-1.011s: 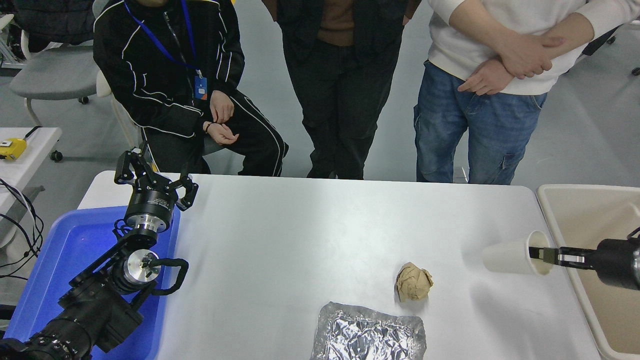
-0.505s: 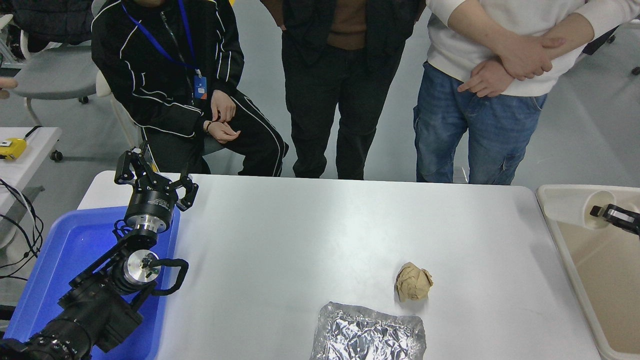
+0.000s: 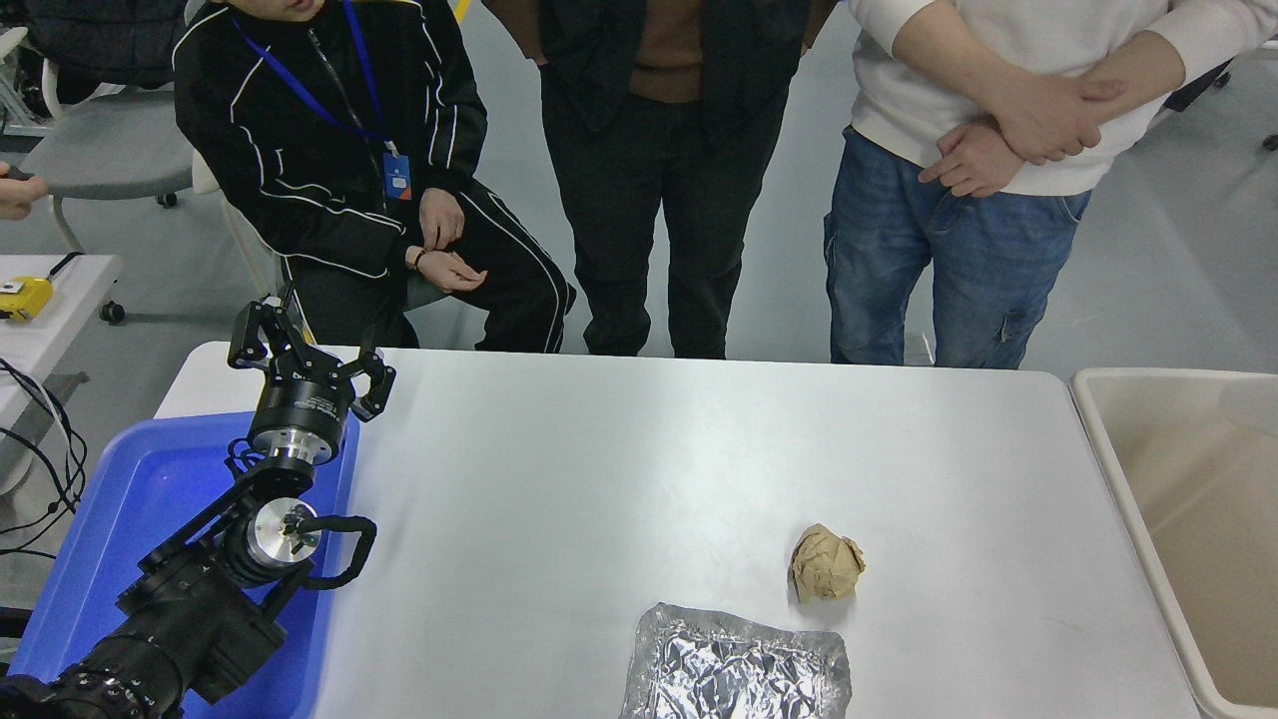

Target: Dispose of the paper cup in the dustbin

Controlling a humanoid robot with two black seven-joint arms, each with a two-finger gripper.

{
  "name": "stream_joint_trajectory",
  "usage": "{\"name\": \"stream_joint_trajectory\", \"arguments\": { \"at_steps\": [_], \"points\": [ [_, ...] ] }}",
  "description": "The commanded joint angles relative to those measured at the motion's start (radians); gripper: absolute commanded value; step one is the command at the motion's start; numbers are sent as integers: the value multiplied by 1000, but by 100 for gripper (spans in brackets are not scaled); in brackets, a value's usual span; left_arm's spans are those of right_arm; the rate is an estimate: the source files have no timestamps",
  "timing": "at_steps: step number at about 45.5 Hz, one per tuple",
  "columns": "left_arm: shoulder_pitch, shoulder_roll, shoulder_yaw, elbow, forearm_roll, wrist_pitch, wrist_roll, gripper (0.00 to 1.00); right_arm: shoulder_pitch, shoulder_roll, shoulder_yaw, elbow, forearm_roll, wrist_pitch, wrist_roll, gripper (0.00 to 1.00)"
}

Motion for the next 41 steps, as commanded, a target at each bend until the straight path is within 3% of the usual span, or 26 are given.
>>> {"name": "stream_joint_trajectory", "arguments": {
  "at_steps": [1, 37, 41],
  "points": [
    [0, 0, 0, 0, 0, 0, 0, 100, -59, 8, -2, -49, 66, -7, -27, 0],
    [0, 0, 0, 0, -1, 0, 0, 100, -171, 43, 1, -69, 125, -27, -35, 0],
    [0, 0, 0, 0, 0, -2, 0, 100, -168, 42, 1, -69, 125, -27, -35, 14]
  ]
}}
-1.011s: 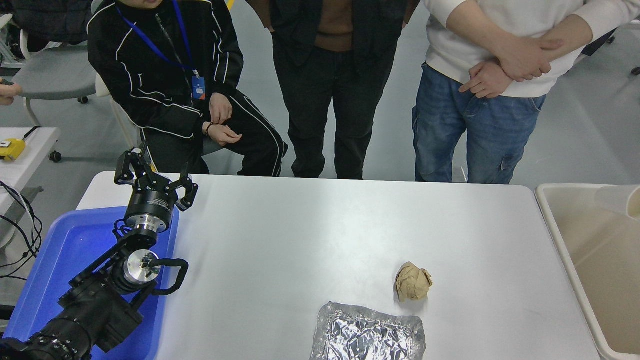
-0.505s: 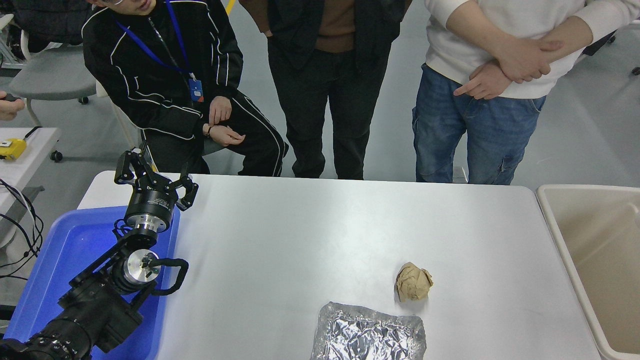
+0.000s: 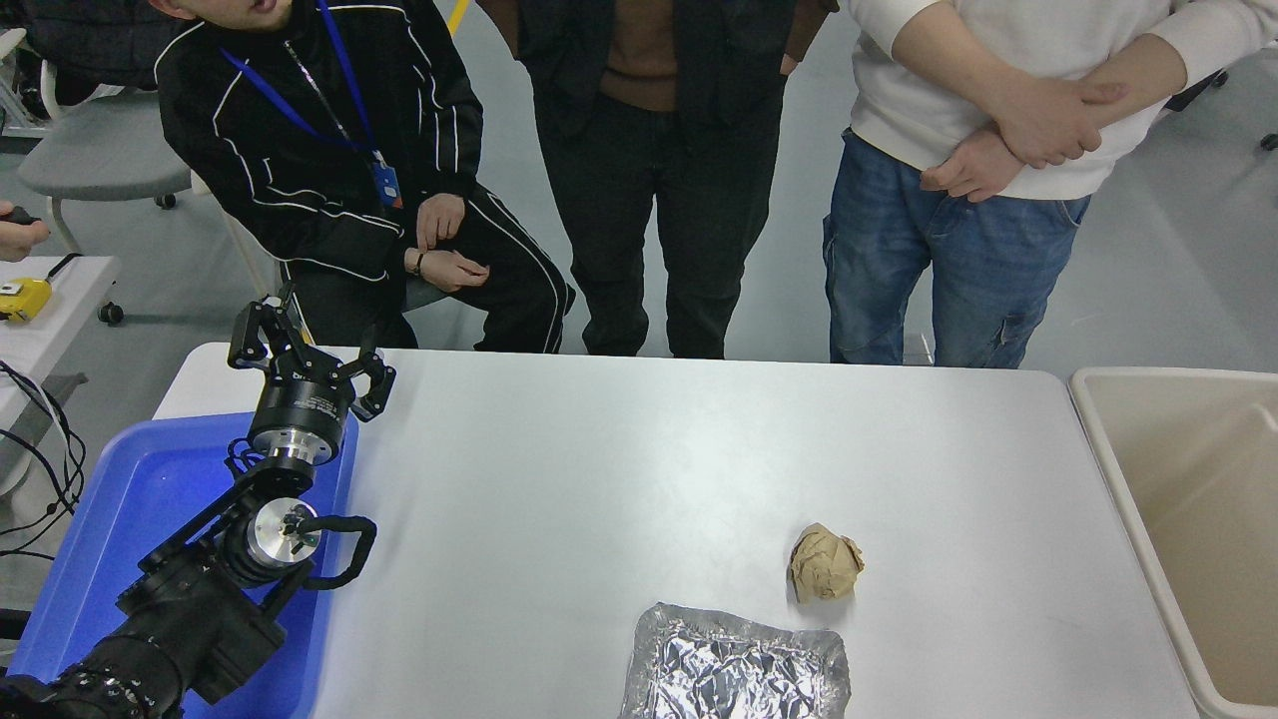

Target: Dispose of the paper cup in the dustbin

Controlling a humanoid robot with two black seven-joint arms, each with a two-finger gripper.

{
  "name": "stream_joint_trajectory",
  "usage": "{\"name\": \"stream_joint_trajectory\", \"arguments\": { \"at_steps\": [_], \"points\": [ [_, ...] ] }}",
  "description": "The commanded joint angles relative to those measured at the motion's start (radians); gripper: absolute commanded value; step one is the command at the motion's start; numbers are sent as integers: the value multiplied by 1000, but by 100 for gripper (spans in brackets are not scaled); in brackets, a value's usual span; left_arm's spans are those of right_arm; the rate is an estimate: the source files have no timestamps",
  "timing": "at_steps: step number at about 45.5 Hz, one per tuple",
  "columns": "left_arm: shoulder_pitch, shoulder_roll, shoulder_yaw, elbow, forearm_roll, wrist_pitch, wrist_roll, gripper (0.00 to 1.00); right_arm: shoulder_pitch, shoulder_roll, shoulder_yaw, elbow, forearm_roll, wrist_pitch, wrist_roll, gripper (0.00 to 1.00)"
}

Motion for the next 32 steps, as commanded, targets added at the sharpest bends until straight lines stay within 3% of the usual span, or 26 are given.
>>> {"name": "stream_joint_trajectory", "arguments": {
  "at_steps": [1, 9, 13, 15, 32],
  "points": [
    [2, 0, 0, 0, 0, 0, 0, 100, -6, 7, 2, 0, 7, -3, -1, 17],
    [0, 0, 0, 0, 0, 0, 0, 100, -4, 7, 11, 2, 8, -7, 1, 54],
    [0, 0, 0, 0, 0, 0, 0, 100, 0, 7, 15, 2, 8, -7, 1, 87],
    [0, 0, 0, 0, 0, 0, 0, 100, 2, 7, 17, 3, 10, -7, 1, 96],
    [0, 0, 0, 0, 0, -1, 0, 100, 95, -58, 78, 28, 168, 20, 2, 99]
  ]
}}
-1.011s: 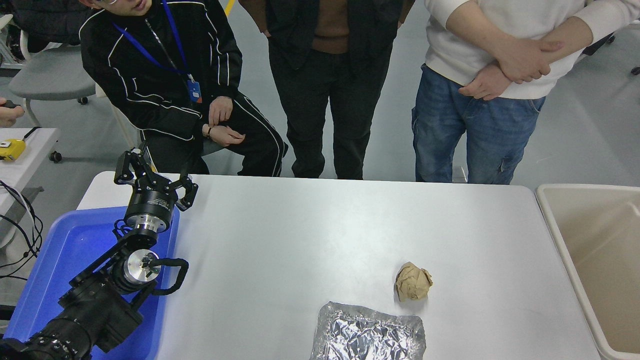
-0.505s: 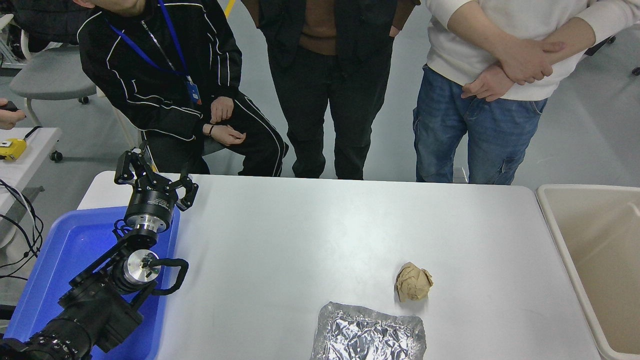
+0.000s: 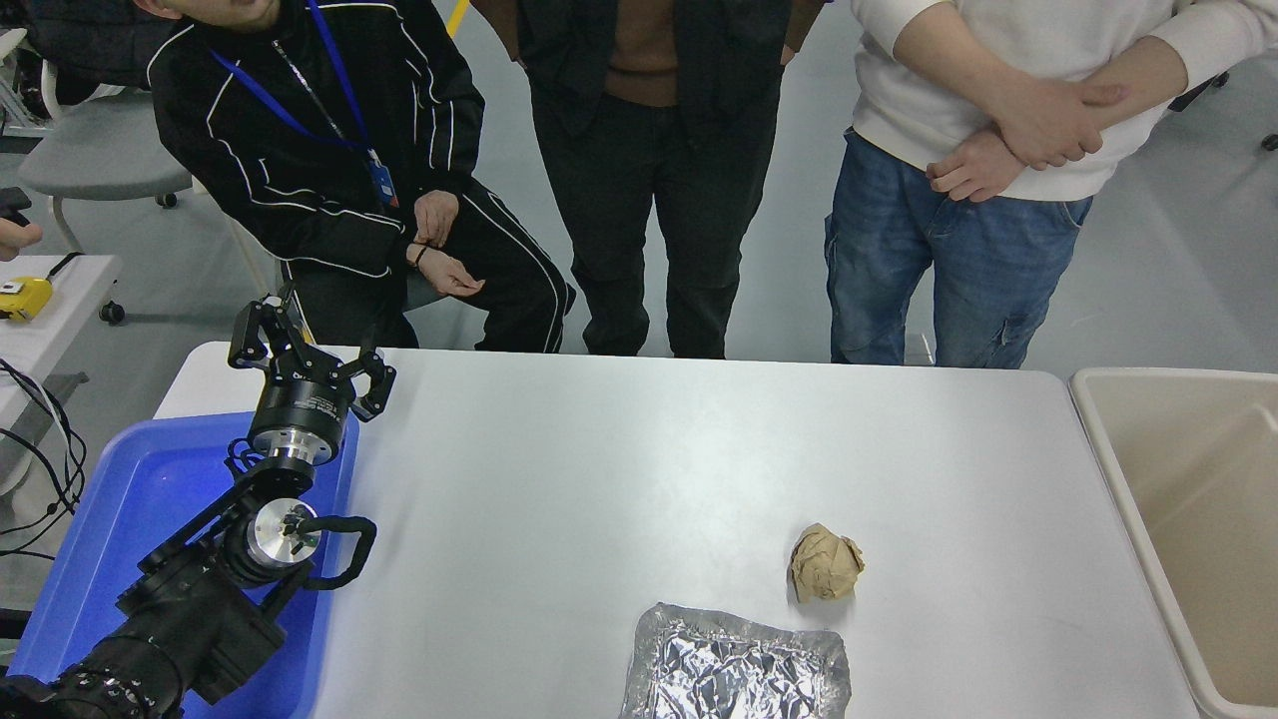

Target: Dispose of the paper cup in the dustbin

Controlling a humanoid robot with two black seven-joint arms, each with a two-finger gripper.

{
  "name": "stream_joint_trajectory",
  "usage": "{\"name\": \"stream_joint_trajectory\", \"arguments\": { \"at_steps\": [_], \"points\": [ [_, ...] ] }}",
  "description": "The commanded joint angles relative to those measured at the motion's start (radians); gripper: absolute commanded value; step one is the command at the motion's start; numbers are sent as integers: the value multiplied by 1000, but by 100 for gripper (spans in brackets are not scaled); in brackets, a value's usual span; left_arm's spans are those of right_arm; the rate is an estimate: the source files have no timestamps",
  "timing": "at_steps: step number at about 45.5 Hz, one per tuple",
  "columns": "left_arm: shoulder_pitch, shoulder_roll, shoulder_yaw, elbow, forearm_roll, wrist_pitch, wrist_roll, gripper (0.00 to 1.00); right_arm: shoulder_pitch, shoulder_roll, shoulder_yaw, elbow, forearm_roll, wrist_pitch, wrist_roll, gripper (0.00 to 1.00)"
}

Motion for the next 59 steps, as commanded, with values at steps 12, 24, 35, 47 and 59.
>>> {"name": "stream_joint_trajectory", "arguments": {
  "at_steps": [12, 24, 35, 47, 59],
  "points": [
    [0, 0, 0, 0, 0, -1, 0, 100, 185, -149, 226, 147, 71, 8, 6, 100],
    [0, 0, 0, 0, 0, 0, 0, 100, 246, -207, 648, 262, 71, 8, 6, 100],
    [0, 0, 0, 0, 0, -1, 0, 100, 239, -259, 913, 476, 71, 8, 9, 100],
    [0, 0, 0, 0, -1, 0, 0, 100, 179, -270, 988, 660, 71, 9, 9, 100],
    [0, 0, 0, 0, 0, 0, 0, 100, 62, -197, 1059, 752, 71, 9, 9, 100]
  ]
}}
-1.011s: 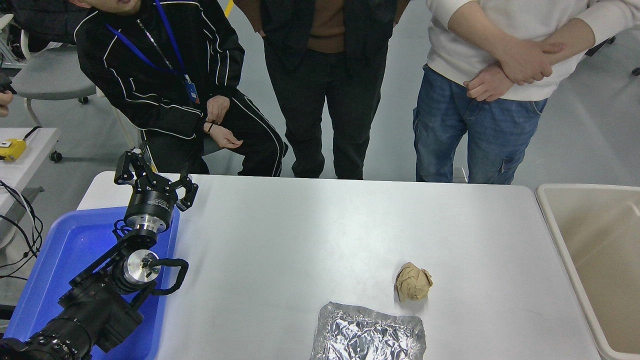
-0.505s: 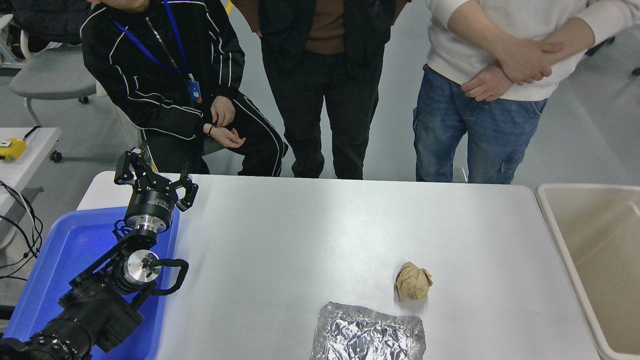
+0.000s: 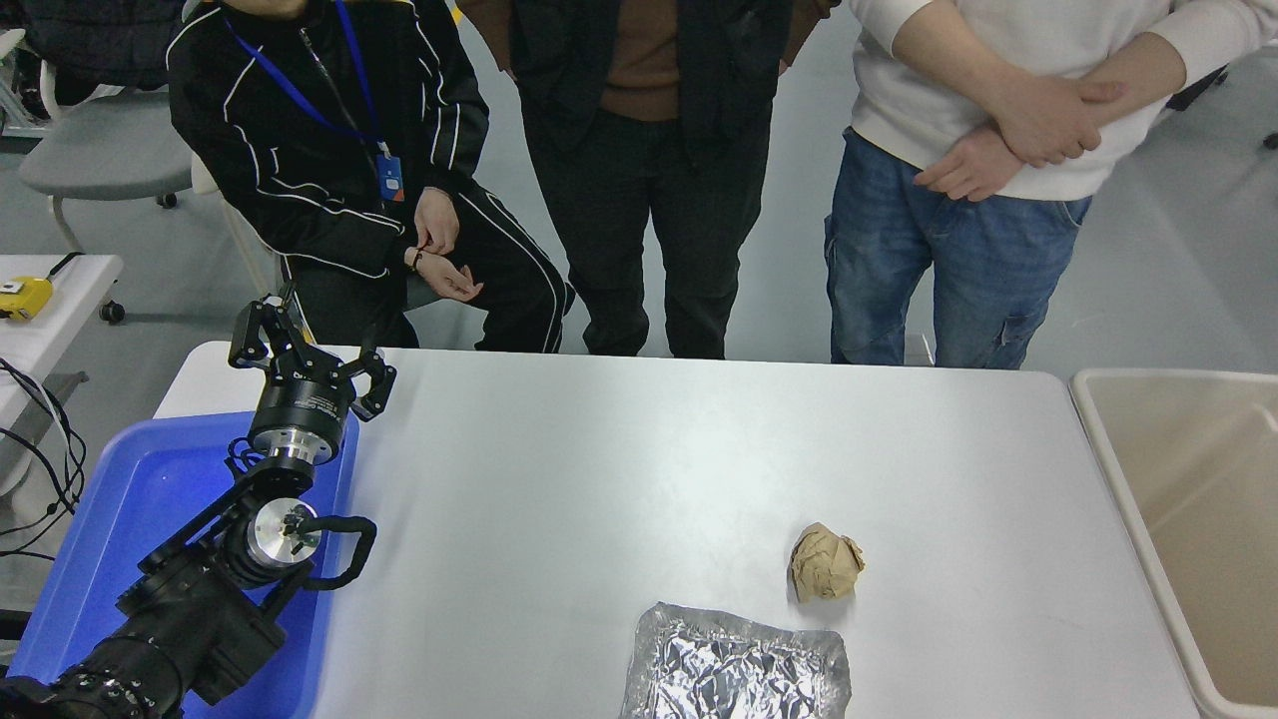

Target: Dispose of the paper cup in the dustbin

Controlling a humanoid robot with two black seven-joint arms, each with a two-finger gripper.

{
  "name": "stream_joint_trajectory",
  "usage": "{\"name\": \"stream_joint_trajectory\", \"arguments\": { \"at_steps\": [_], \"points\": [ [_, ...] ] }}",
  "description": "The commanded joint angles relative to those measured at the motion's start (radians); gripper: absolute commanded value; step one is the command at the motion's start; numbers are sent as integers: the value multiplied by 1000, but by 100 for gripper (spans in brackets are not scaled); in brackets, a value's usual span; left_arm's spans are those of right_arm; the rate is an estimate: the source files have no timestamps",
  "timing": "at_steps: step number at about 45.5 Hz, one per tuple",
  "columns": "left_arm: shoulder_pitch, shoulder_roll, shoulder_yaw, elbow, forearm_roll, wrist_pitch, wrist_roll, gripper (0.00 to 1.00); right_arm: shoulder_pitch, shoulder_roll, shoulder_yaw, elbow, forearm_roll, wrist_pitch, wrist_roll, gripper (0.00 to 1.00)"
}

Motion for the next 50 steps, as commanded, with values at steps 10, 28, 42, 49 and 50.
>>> {"name": "stream_joint_trajectory", "arguments": {
  "at_steps": [10, 28, 42, 49, 50],
  "points": [
    [0, 0, 0, 0, -1, 0, 0, 100, -234, 102, 81, 209, 0, 5, 0, 100],
    [0, 0, 0, 0, -1, 0, 0, 100, -400, 263, 254, 272, 0, 40, 0, 100],
    [0, 0, 0, 0, -1, 0, 0, 100, -435, 319, 288, 290, 0, 46, 0, 100],
    [0, 0, 0, 0, 1, 0, 0, 100, -441, 329, 289, 292, 0, 46, 0, 100],
    [0, 0, 0, 0, -1, 0, 0, 100, -441, 329, 288, 292, 0, 46, 0, 100]
  ]
}}
